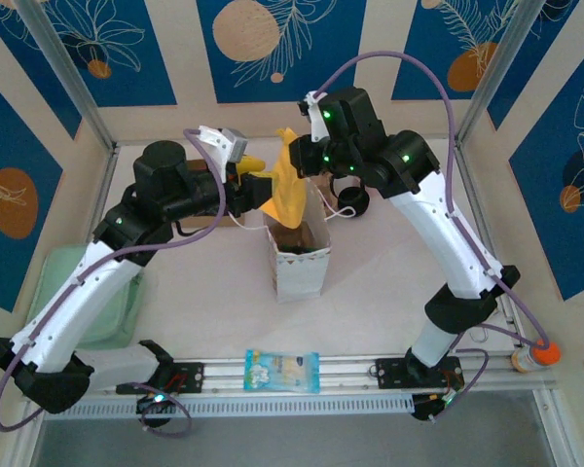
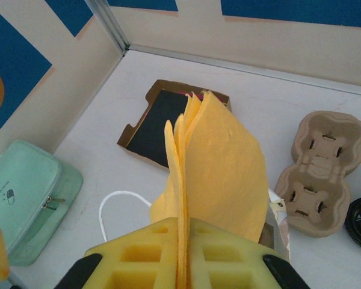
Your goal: Pack the takeout coffee
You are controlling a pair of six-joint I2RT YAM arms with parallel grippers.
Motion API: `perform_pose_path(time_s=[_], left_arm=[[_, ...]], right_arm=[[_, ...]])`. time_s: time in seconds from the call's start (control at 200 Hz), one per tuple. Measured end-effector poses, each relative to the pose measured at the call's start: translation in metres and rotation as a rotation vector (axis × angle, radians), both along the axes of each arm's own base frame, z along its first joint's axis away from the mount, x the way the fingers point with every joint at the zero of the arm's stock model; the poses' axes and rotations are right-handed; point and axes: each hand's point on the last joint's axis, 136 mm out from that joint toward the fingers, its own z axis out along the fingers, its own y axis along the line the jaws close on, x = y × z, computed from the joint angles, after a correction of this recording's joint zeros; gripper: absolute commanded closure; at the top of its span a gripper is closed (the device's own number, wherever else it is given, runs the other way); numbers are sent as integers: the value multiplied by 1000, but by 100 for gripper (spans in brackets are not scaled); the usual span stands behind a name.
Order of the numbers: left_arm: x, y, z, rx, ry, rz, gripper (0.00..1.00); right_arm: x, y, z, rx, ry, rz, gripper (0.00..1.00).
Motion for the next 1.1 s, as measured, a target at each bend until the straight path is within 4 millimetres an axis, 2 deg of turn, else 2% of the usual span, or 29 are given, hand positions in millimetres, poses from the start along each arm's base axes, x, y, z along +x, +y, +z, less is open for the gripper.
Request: perform_pose_path(time_s=[0.365,0.55,0.7,0.876,1.096], left_arm=[[-8,9,10,-101,56,-69,48],[-9,8,9,-116,73,-87,48],[-8,8,5,-117,88,-93,47],[-7,7,-4,-108,107,-94,47],[-7,8,-15,-100,131,-90,47]], right_arm=[[3,-17,-4,-50,-38,-55,90],[4,-23,-5,-53,-44,-66,91],[7,-19,-13,-61,-41,-59,91],[3,-4,-32,-80,-22,-7,91],[4,9,-37,-61,-38,22,92]])
